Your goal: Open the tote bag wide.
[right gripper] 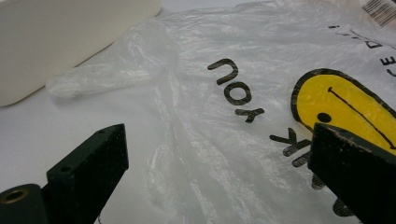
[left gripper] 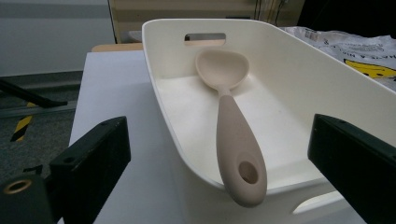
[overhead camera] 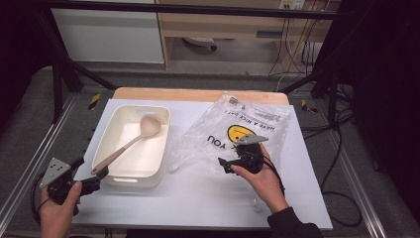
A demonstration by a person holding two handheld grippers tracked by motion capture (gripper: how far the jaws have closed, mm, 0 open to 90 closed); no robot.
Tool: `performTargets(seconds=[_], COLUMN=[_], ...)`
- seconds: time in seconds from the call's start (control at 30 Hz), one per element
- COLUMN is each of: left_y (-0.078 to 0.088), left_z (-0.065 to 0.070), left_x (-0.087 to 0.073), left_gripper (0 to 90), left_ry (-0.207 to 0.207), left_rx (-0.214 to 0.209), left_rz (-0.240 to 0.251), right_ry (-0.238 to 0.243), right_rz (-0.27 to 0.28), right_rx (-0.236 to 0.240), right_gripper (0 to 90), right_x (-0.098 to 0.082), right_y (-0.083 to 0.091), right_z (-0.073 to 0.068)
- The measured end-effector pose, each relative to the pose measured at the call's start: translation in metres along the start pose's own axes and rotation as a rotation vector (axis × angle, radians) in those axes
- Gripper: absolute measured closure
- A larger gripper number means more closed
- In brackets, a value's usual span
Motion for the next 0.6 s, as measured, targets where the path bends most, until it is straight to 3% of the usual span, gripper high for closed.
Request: performTargets(seconds=[0.33,0.6], left_y=[-0.001,-0.001], left_z=[0.002,0.004], left_x=[0.001,0.001], left_gripper=[5.6,5.6], left_ry=[-0.004,0.004], left_rx=[-0.007,-0.024], left_rz=[0.001,0.005], right_ry=[-0.045,-0.046], right_rz=[0.008,-0.002], right_rx=[-0.011,-0.021], right_gripper=[5.7,4.8], right_x=[-0.013,-0.017], right_y=[0.015,0.015], right_z=[0.016,0.023])
Point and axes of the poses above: each handheld gripper's, and its own axes: y roughly backward along the jaws, x roughly out of its top, z roughly to its right, the point moved 7 cm from there along -y, roughly forward along the jaws, and after that the axes turned 8 degrees about -z, right-handed, at the moved point
